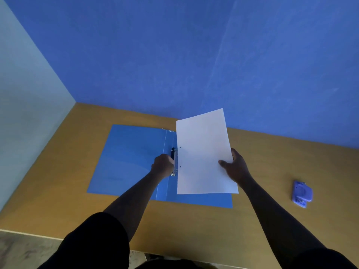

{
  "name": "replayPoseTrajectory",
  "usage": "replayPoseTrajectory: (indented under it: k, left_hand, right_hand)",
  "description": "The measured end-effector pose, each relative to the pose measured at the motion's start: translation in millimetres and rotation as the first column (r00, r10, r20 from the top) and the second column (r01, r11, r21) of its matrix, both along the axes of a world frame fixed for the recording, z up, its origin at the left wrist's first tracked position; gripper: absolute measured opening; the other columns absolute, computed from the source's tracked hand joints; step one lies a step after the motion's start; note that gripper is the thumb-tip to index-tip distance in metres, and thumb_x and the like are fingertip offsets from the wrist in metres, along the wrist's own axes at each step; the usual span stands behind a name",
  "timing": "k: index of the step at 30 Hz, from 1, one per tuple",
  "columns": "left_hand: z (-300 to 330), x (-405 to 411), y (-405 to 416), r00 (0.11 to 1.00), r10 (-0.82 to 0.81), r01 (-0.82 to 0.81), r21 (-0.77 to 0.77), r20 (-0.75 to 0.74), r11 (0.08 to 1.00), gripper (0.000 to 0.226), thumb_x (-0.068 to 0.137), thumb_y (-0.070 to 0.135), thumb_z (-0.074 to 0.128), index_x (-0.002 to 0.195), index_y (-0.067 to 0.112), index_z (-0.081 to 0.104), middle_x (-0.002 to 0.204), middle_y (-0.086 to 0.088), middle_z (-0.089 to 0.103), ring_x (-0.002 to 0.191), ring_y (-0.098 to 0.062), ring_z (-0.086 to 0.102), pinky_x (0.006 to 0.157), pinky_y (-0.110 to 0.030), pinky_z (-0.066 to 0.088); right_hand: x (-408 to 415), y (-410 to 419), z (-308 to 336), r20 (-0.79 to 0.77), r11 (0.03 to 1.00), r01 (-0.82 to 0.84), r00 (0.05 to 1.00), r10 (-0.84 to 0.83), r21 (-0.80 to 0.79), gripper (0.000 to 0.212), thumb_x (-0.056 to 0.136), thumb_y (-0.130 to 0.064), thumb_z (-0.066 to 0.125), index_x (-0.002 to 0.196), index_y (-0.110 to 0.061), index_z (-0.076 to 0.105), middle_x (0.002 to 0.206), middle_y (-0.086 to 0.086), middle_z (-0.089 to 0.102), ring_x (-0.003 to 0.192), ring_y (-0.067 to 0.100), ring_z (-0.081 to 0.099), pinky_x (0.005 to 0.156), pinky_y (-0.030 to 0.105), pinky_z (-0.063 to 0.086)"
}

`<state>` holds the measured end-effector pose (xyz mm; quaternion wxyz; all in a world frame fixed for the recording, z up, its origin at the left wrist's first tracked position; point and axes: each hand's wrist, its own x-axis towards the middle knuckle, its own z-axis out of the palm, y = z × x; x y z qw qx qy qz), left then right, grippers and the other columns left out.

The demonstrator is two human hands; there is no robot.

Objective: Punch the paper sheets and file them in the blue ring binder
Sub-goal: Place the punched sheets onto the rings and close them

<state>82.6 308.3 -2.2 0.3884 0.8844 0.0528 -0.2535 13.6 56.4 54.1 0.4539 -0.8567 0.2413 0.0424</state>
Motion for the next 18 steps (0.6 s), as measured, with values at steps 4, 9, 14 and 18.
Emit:
replayPoseTrajectory:
  k: [4, 9, 14, 18]
  left_hand:
    - [-9.0, 0.7, 1.2, 0.999, -0.031, 0.031, 0.027, 0.01, 0.999, 0.023, 0.082, 0.002, 0.052, 0.084, 0.001, 0.075, 0.086, -0.013, 0.074, 0.083, -0.026, 0.07, 0.075, -0.037, 0.06]
    - [-13.4, 0.9, -2.8, 1.0, -0.027, 0.028, 0.064, -0.015, 0.998, 0.014, 0.082, 0.008, 0.062, 0.078, -0.001, 0.072, 0.074, -0.012, 0.071, 0.074, -0.025, 0.071, 0.069, -0.036, 0.061]
    - [-11.1, -9.0, -4.1, 0.986, 0.013, 0.003, 0.101, -0.164, 0.995, 0.015, 0.082, 0.015, 0.066, 0.087, 0.0, 0.064, 0.069, -0.012, 0.071, 0.065, -0.022, 0.073, 0.074, -0.036, 0.061]
    - [-14.3, -16.1, -4.7, 0.951, 0.149, -0.142, 0.043, -0.272, 0.989, 0.018, 0.086, 0.016, 0.066, 0.093, 0.001, 0.06, 0.084, -0.015, 0.073, 0.063, -0.022, 0.07, 0.058, -0.028, 0.054]
  right_hand:
    - [0.0, 2.7, -3.4, -0.027, 0.998, 0.026, 0.999, -0.027, -0.052, 0.041, 0.086, -0.012, 0.067, 0.125, -0.013, 0.054, 0.111, 0.004, 0.064, 0.094, 0.024, 0.06, 0.081, 0.035, 0.051]
    - [-2.7, 9.1, -7.0, -0.039, 0.999, 0.042, 0.998, -0.042, -0.014, 0.042, 0.085, -0.013, 0.068, 0.125, -0.013, 0.055, 0.115, 0.006, 0.065, 0.099, 0.026, 0.062, 0.087, 0.041, 0.054]
    - [-0.6, 15.3, -9.5, -0.044, 0.999, 0.036, 0.998, -0.036, 0.0, 0.043, 0.084, -0.013, 0.068, 0.125, -0.013, 0.055, 0.115, 0.006, 0.066, 0.099, 0.026, 0.062, 0.085, 0.039, 0.054]
    - [1.5, 19.3, -12.1, -0.06, 0.999, 0.028, 0.998, -0.03, -0.021, 0.042, 0.084, -0.013, 0.068, 0.123, -0.013, 0.055, 0.116, 0.007, 0.067, 0.1, 0.028, 0.063, 0.085, 0.04, 0.054]
